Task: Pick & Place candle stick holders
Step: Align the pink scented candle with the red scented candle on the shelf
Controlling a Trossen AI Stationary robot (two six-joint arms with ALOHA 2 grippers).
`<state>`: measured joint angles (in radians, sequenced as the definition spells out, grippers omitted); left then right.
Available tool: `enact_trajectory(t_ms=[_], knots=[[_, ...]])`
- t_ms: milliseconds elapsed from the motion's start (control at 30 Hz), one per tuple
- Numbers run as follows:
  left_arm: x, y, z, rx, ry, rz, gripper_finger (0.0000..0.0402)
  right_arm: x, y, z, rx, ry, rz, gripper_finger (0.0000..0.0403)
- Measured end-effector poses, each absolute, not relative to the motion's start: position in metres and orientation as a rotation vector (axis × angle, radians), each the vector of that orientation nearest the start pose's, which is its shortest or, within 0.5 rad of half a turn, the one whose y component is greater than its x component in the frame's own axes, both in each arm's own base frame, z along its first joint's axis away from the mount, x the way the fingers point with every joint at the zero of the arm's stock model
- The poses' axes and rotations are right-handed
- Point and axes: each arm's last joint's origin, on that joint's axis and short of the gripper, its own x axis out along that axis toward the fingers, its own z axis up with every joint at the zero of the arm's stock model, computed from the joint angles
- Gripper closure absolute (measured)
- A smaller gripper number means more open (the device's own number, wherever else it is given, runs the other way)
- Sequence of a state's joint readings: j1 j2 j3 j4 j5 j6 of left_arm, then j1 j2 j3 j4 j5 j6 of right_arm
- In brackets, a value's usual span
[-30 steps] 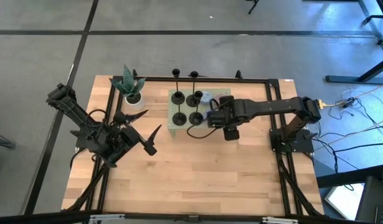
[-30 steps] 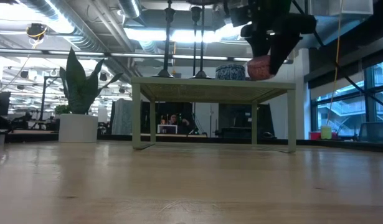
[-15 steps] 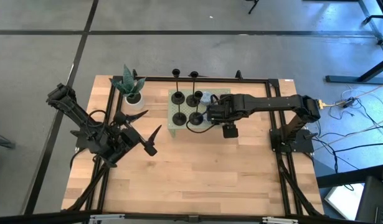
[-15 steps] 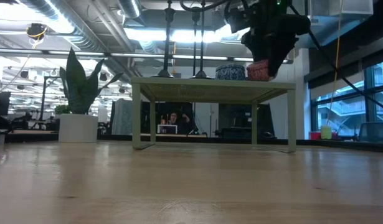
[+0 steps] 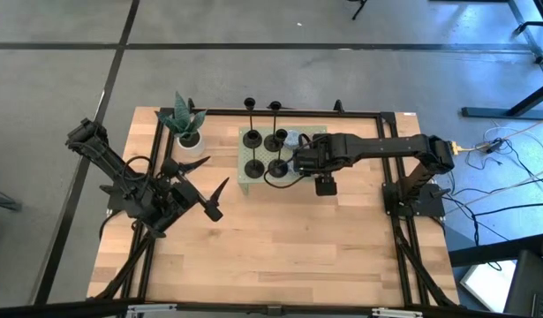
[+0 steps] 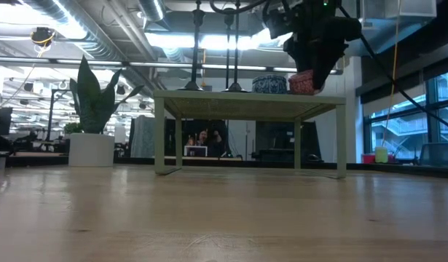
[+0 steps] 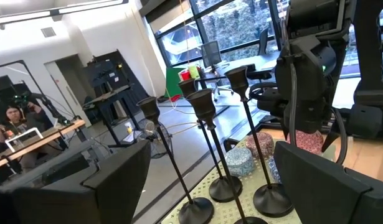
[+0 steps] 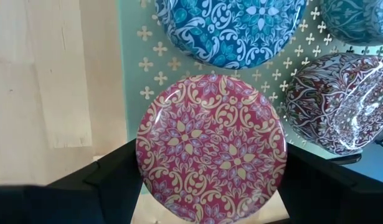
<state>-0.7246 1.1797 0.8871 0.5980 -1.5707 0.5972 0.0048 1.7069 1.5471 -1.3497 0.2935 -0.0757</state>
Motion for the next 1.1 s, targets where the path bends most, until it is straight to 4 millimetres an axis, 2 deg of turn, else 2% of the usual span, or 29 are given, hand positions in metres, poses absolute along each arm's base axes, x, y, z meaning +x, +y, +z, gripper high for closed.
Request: enact_trajectory(t_ms=[600, 900, 1100], knots=[[0.1958, -0.1347, 0.3547, 0.274, 0.124, 0.84, 0.0064, 0.3119, -0.0087, 0.2902, -0.25, 1.506, -0.271, 0.0086], [0.1958, -0.1347, 0.3547, 0.274, 0.124, 0.84, 0.0064, 0.312, -0.0089, 0.2903, -0.245, 1.503, -0.283, 0.0034], [0.1958, -0.1347, 0.3547, 0.275, 0.124, 0.84, 0.0064, 0.3118, -0.0089, 0.2903, -0.251, 1.505, -0.282, 0.0026]])
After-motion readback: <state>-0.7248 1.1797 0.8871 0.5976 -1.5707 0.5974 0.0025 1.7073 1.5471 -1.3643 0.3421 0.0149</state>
